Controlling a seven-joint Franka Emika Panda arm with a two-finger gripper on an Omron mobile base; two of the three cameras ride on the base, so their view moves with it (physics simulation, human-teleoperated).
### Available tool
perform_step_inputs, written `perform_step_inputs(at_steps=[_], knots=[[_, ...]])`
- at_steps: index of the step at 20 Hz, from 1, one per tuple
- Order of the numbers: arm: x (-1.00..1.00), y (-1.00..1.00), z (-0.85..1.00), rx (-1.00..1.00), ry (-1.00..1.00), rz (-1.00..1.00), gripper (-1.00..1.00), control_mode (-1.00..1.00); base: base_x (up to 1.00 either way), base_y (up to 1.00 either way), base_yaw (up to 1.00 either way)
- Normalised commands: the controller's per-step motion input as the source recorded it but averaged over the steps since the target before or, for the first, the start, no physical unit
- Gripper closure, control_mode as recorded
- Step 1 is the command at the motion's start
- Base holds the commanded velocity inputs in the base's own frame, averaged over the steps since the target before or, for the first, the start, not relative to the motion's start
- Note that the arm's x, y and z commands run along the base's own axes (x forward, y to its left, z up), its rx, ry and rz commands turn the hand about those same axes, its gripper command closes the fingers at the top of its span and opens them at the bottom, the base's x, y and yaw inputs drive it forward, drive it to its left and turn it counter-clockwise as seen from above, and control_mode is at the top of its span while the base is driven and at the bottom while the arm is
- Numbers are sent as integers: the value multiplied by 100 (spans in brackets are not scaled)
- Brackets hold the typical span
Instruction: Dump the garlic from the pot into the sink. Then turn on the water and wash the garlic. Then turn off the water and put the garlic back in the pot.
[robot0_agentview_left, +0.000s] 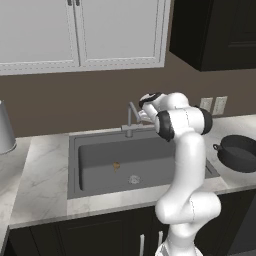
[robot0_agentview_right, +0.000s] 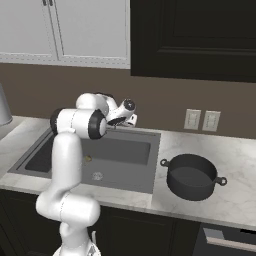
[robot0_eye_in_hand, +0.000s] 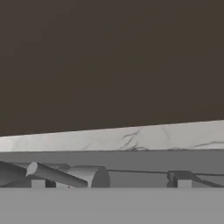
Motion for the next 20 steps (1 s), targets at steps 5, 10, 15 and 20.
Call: perform_step_inputs(at_steps=[5, 10, 15, 20], knots=[[18, 0, -9, 0, 0, 0, -100, -100, 0, 0, 0], [7, 4, -5, 0, 0, 1, -100, -100, 0, 0, 0], [0, 7, -1, 0, 0, 1, -100, -100, 0, 0, 0], [0, 3, 0, 1, 0, 1, -100, -100, 0, 0, 0]])
